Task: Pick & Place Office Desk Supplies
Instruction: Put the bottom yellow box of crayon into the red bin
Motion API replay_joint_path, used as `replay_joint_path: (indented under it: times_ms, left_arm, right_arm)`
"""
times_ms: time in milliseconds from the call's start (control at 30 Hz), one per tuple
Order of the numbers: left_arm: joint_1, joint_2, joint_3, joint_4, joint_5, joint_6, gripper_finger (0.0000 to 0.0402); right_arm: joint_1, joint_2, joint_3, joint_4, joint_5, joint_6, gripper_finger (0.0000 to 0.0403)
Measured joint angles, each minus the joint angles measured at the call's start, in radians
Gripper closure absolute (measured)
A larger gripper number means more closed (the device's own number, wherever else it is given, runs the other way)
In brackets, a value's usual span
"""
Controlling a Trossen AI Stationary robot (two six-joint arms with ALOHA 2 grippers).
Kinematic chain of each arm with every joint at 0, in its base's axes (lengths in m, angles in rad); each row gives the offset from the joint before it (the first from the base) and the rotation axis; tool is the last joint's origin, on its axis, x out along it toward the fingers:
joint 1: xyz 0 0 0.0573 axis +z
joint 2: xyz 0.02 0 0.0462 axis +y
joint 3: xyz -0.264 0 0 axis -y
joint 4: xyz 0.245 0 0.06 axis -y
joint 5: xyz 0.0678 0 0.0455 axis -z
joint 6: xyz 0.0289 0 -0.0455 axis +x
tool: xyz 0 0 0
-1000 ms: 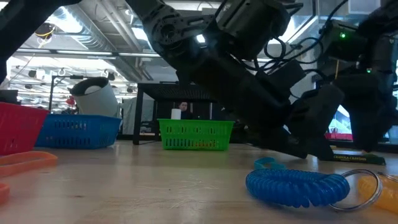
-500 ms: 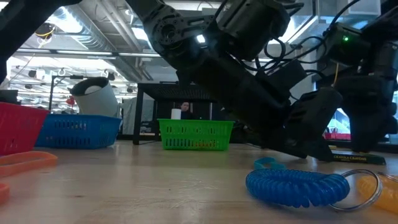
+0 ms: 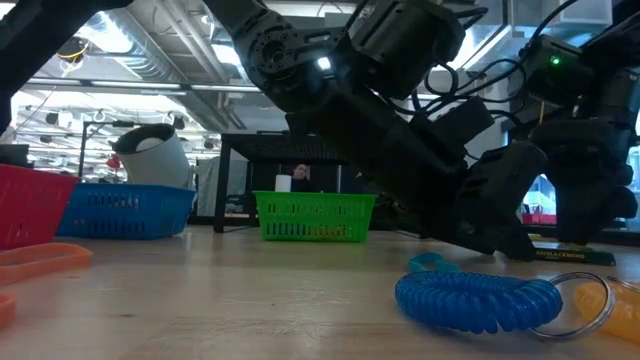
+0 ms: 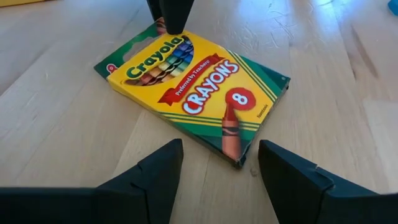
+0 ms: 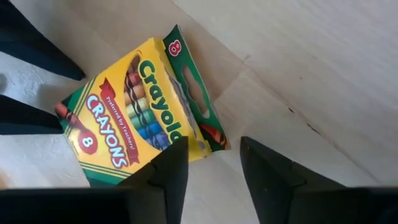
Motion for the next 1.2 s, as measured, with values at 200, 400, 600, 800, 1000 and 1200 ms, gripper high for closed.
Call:
replay_joint_path:
  times_ms: [200,400,600,800,1000,1200]
  left_arm:
    - [0.000,0.000,0.000,-0.008,0.014,0.000,0.0192]
    - [0.000,0.000,0.000,-0.010,0.016,0.000,0.0192]
    - [0.000,0.000,0.000,-0.010,0.018,0.000,0.0192]
    - [0.000,0.000,-0.001,-0.010,0.019,0.000,0.0192]
    - [-0.001,0.000,-0.001,-0.010,0.018,0.000,0.0192]
    - [0.000,0.000,-0.001,-0.010,0.018,0.000,0.0192]
  right_arm:
    - [0.000,0.000,0.001,0.003,-0.003,0.009,0.0234]
    - [0.000,0.001,-0.001,0.049,-0.004,0.010,0.0236]
    - [-0.001,0.000,0.000,0.057,0.052,0.068,0.0241]
    - [0.000,0.000,0.000,0.056,0.063,0.112,0.0244]
    - [0.000,-0.002,-0.022,0.066,0.063,0.154,0.0265]
    - [0.000,-0.002,-0.026,0.075,0.065,0.160,0.0301]
